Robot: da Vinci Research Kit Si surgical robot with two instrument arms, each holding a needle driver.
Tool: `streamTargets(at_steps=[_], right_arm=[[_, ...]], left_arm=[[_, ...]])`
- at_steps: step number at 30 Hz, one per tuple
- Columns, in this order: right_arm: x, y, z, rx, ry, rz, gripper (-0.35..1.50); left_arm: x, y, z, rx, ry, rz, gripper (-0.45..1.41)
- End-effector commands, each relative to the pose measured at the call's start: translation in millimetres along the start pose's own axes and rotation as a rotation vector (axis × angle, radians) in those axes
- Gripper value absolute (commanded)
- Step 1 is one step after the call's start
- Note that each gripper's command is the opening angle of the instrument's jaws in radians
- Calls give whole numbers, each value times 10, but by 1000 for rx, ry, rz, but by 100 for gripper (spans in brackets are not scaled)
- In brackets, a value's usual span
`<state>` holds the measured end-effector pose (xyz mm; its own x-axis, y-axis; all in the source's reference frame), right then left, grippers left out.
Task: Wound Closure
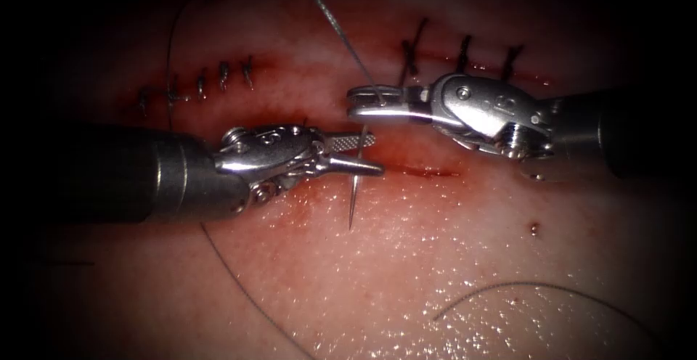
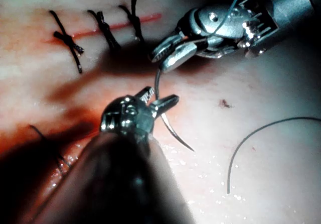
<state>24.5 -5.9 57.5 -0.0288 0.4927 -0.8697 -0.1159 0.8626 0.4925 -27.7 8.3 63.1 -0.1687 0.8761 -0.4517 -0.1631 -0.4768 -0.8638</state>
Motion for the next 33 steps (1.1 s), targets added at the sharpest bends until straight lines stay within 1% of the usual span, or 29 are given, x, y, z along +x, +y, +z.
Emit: streamTargets(at_steps=[1,4,5,7,9,10,11,13,15,16,17,19,22,25,27,29,33], right_arm=[[-9,-3,6,2,0,0,-35],[-9,-3,7,4,1,0,-35],[-9,-3,7,2,0,0,-35],[-8,-2,8,3,1,-5,-35],[-8,-2,9,1,1,-5,-35],[-8,-2,11,-27,-5,-5,-5],[-8,-2,12,-40,-8,-5,14],[-8,-2,13,-47,-9,-5,32],[-8,-1,15,-85,-17,-4,86],[-7,0,16,-109,-23,-4,105],[-7,1,17,-123,-25,-3,115],[-7,1,18,-138,-28,-4,116],[-11,-2,19,-220,-43,21,121],[-13,-4,19,-260,-48,36,116],[-13,-4,18,-278,-44,47,110],[-13,-5,18,-299,-28,57,106],[-14,-6,18,-325,1,89,93]], left_arm=[[-5,-3,5,-19,1,-20,-28],[-6,-5,-1,-139,18,-145,-45],[-6,-5,-2,-149,20,-216,-45],[-6,-6,-3,-138,27,-324,-45],[-6,-7,-3,-121,32,-351,-45],[-6,-7,-2,-110,36,-357,-45],[-6,-7,-2,-105,38,-369,-45],[-6,-6,-2,-102,39,-381,-45],[-5,-6,-3,-100,50,-381,-45],[-5,-7,-3,-106,63,-387,-45],[-4,-7,-3,-107,73,-387,-45],[-3,-7,-4,-113,93,-387,-45],[-2,-7,-5,-115,105,-388,-45],[-2,-7,-5,-118,111,-387,-45],[-3,-7,-5,-120,116,-387,-45],[-4,-6,-6,-124,123,-392,-45],[-4,-6,-7,-127,128,-392,-45]])
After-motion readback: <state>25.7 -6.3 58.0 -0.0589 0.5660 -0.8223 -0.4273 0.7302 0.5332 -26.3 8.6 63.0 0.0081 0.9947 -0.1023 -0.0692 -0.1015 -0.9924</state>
